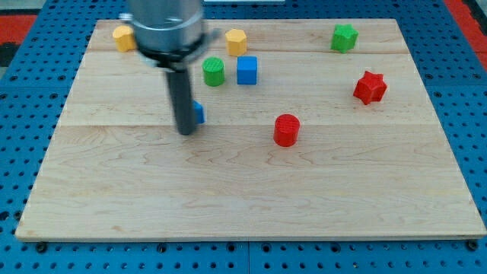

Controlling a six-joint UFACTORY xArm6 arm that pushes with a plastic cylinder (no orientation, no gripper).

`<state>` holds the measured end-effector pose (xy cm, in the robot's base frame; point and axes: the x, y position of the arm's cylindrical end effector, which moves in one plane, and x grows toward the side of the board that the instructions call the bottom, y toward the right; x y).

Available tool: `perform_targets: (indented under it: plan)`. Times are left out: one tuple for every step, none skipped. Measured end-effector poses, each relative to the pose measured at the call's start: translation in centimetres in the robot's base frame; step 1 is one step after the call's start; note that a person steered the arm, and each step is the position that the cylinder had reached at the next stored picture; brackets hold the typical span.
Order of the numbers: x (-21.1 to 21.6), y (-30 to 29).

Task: Slide the blue triangle parallel to the left of the red star

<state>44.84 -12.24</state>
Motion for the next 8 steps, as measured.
perform_targets:
  plan:
    - [0.4,-3.8]
    - [4.6,3.5]
    - [2.3,8.9]
    - [-0.3,9.8]
    - [-2.1,3.2]
    - [-2.1,-2.6]
    - [-3.1,-3.0]
    - [-4.8,-2.3]
